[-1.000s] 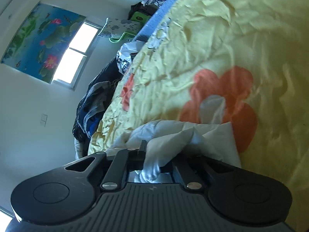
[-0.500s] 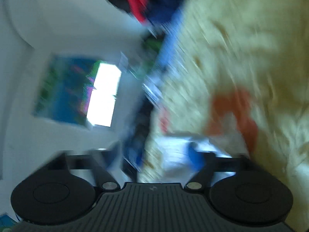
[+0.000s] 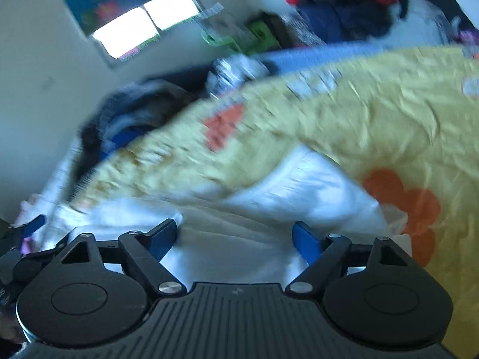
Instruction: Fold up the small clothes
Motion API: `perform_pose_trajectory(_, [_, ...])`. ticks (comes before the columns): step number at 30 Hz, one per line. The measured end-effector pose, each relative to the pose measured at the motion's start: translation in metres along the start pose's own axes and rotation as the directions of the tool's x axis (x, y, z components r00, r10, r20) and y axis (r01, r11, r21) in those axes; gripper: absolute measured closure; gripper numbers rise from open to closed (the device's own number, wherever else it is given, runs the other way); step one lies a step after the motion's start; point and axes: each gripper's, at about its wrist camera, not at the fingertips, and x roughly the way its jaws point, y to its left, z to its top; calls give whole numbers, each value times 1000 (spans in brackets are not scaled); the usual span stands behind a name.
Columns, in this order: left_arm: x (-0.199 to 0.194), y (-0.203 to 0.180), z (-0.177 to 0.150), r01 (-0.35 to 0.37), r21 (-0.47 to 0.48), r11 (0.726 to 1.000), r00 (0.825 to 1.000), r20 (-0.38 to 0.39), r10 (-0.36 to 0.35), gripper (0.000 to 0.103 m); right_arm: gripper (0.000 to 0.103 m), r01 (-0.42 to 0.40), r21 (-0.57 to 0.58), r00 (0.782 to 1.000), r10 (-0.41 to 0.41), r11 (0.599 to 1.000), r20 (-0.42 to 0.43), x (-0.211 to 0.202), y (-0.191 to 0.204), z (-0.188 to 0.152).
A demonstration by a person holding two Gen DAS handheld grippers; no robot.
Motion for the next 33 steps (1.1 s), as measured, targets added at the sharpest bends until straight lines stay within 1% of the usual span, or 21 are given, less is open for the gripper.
perform_pose_trajectory(2, [18, 15, -6, 70, -99, 993, 993, -86, -79, 3, 19, -13, -28, 1000, 14, 1000, 23, 6, -6, -4])
perform_pose_trajectory(3, [25, 23, -8, 101, -152, 983, 987, -111, -119, 2, 19, -15, -35, 999, 16, 999, 29, 6, -7, -6])
perform_pose_trajectory(5, [33, 31, -11, 131, -198, 971, 978, -133, -159, 0, 19, -26, -49, 999, 28, 998, 47, 8, -9, -10])
perform_pose_trajectory(8, [37, 23, -13, 109, -189, 976, 981, -141, -137, 0, 17, -35, -48, 997, 38, 998, 67, 11, -12, -10])
perform_pose_trajectory(11, [33, 14, -11, 47, -145, 988, 988, -136, -67, 0, 17, -20, -54, 996, 24, 998, 82, 12, -9, -9])
perform_pose_trajectory(13, [19, 8, -8, -54, -96, 994, 994, -95, 45, 0, 17, -4, -63, 997, 9, 998, 82, 10, -6, -8])
perform_pose_trajectory(14, [3, 4, -8, -135, -76, 988, 990, -58, 131, 0, 19, 35, -62, 996, -30, 997, 87, 5, -1, -6])
perform_pose_trajectory(15, [-15, 0, -10, -185, -75, 980, 983, -12, 185, 1, 19, 88, -46, 990, -82, 995, 114, -6, 5, -5])
perform_pose_trajectory(16, [-37, -2, -12, -196, -94, 976, 979, 33, 199, 1, 17, 98, -22, 984, -94, 995, 150, -18, 9, -5])
perform_pose_trajectory(17, [-62, -4, -14, -165, -124, 978, 982, 76, 175, 1, 17, 38, 1, 978, -37, 999, 207, -36, 15, -5])
perform_pose_trajectory(18, [-87, -7, -17, -104, -155, 982, 985, 118, 123, 1, 15, -41, 6, 969, 39, 999, 245, -49, 20, -5])
perform_pose_trajectory(19, [-111, -13, -20, -32, -165, 986, 986, 158, 58, 1, 5, -125, -7, 958, 123, 992, 261, -60, 30, -3])
perform_pose_trajectory(20, [-129, -23, -23, 30, -149, 988, 983, 185, -2, 1, 0, -181, -27, 951, 182, 983, 249, -65, 42, 0])
perform_pose_trajectory(21, [-144, -36, -25, 84, -111, 990, 977, 205, -60, 1, 1, -222, -53, 948, 228, 974, 220, -66, 56, 4])
perform_pose_trajectory(23, [-159, -66, -31, 155, -16, 988, 968, 200, -149, 1, 1, -315, -88, 943, 322, 945, 85, -53, 87, 12])
perform_pose_trajectory(25, [-158, -90, -40, 180, 33, 983, 969, 167, -183, 1, 1, -377, -75, 925, 372, 923, -74, -28, 110, 15])
perform_pose_trajectory(26, [-153, -96, -43, 183, 28, 983, 973, 135, -186, 1, 1, -375, -80, 920, 361, 923, -150, -11, 121, 14])
perform_pose_trajectory(27, [-147, -97, -45, 202, -5, 979, 975, 97, -200, 1, 1, -347, -107, 925, 322, 932, -200, 2, 128, 13])
perform_pose_trajectory(29, [-130, -88, -48, 267, -124, 956, 964, 26, -266, 1, 2, -229, -200, 947, 170, 953, -271, 35, 135, 7])
perform_pose_trajectory(30, [-123, -86, -48, 282, -152, 947, 959, 7, -284, 1, 3, -190, -230, 947, 116, 955, -300, 49, 133, 3])
perform_pose_trajectory(33, [-113, -85, -47, 295, -168, 941, 952, -35, -305, 1, 3, -186, -257, 944, 100, 948, -314, 72, 123, -8])
